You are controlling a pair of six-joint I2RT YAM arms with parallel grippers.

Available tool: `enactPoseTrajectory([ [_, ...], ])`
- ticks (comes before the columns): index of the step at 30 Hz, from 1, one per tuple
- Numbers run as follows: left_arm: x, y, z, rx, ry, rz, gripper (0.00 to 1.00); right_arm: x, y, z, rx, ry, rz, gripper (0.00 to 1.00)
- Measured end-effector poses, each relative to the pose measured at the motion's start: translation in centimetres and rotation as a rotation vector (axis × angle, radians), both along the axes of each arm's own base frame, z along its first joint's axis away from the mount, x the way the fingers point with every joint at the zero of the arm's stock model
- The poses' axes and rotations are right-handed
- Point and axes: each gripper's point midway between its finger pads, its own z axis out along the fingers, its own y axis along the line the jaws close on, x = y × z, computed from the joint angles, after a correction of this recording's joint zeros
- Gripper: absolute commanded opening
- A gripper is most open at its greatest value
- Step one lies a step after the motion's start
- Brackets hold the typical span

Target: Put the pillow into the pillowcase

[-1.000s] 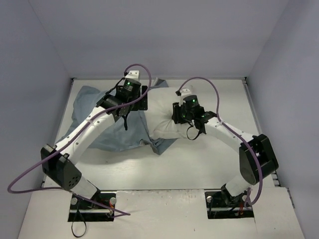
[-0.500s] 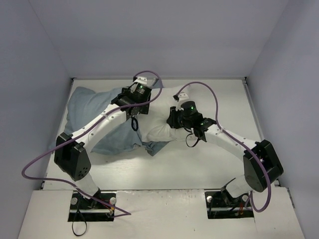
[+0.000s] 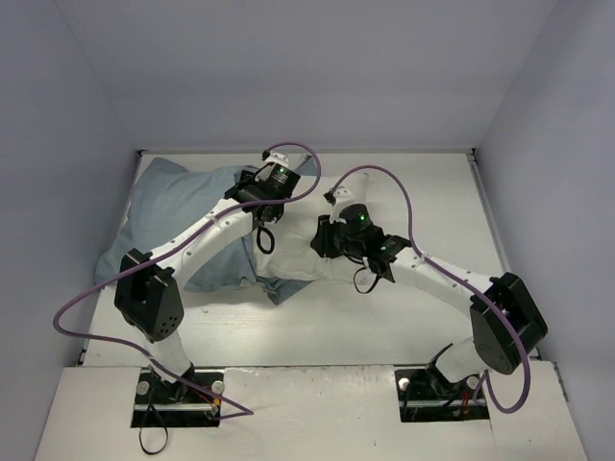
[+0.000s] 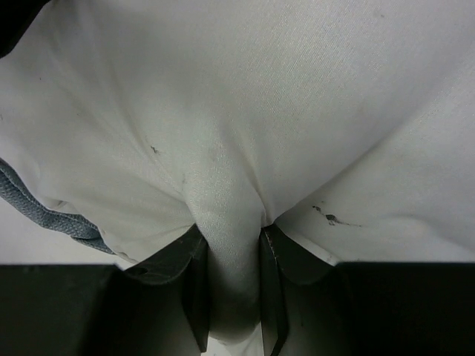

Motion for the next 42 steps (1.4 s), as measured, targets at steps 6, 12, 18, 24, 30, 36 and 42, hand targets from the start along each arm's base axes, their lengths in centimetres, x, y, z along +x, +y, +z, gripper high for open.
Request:
enactPoseTrajectory([
  [6,0.1,0.7,0.4,0.057,-0.009,-0.003,0.32,-0.2,0.1,-0.1,0.010,0.002,0.008,0.22],
  [12,0.1,1.4,0.8,0.107,-0.014,0.001,0.44,-0.9,-0.1,-0.2,0.024,0.004,0.016,0.22],
  [18,0.3,2.4,0.8,0.128,-0.007,0.016,0.35,-1.0,0.0,-0.2,0.029,0.003,0.020,0.21],
  [24,-0.1,1.4,-0.1,0.090,0.046,-0.035,0.00,-1.1,0.1,-0.2,0.033,0.005,0.031,0.00],
  [30,-1.9,-8.5,4.1,-0.225,0.054,-0.276,0.00,-0.5,0.9,0.7,0.039,-0.004,0.053,0.00],
  [36,-6.3,-17.3,7.8,-0.506,0.048,-0.500,0.00,0.0,0.4,0.8,0.060,0.025,0.059,0.00],
  [42,-6.2,-15.5,6.0,-0.555,0.071,-0.424,0.28,0.0,0.8,0.6,0.067,0.024,0.079,0.03],
])
